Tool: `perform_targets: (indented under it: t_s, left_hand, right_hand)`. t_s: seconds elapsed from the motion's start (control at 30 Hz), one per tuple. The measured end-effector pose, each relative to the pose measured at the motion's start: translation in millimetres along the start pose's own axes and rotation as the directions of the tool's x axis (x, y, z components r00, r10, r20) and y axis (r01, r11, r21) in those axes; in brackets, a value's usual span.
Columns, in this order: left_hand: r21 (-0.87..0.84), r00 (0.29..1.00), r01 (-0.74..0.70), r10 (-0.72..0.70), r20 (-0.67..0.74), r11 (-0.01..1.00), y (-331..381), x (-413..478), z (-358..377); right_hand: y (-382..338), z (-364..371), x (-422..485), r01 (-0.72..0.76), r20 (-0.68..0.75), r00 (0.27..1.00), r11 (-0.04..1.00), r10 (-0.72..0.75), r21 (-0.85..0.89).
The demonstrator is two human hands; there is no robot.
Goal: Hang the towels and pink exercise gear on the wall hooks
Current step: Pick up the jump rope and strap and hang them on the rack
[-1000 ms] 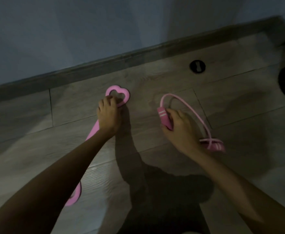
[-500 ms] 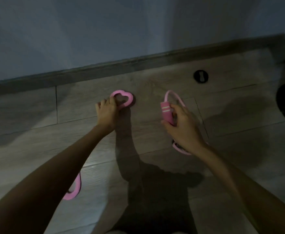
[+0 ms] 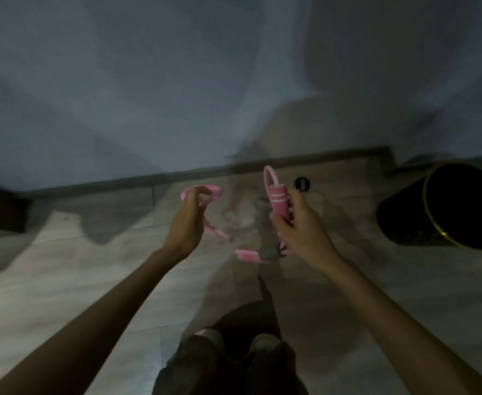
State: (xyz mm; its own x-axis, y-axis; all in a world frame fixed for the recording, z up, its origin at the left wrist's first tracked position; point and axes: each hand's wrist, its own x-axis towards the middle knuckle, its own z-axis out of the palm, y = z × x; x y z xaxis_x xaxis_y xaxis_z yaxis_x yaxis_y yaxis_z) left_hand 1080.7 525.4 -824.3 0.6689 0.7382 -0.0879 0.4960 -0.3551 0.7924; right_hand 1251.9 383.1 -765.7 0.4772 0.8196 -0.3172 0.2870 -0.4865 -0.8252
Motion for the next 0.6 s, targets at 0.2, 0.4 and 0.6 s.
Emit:
perform_targets:
  t_s: [0.2, 0.4, 0.6]
  left_hand:
    - [-0.236, 0.998, 0.060, -0.067, -0.018, 0.970, 136, -14, -108]
    - [-0.491, 0.985, 0.050, -0.124, -0.120, 0.870, 291, -34, -226]
    - [-0.486, 0.963, 0.052, -0.173, -0.206, 0.872, 377, -71, -310]
  right_hand:
    - [-147, -80, -49, 0.158, 0.099, 0.983, 0.987, -0.153, -0.040]
    - [-297, -159, -103, 0.275, 0.052, 0.960, 0.961, -0.274, -0.011]
    - [-423, -205, -151, 0.419, 0.123, 0.899, 0.907, -0.420, 0.035]
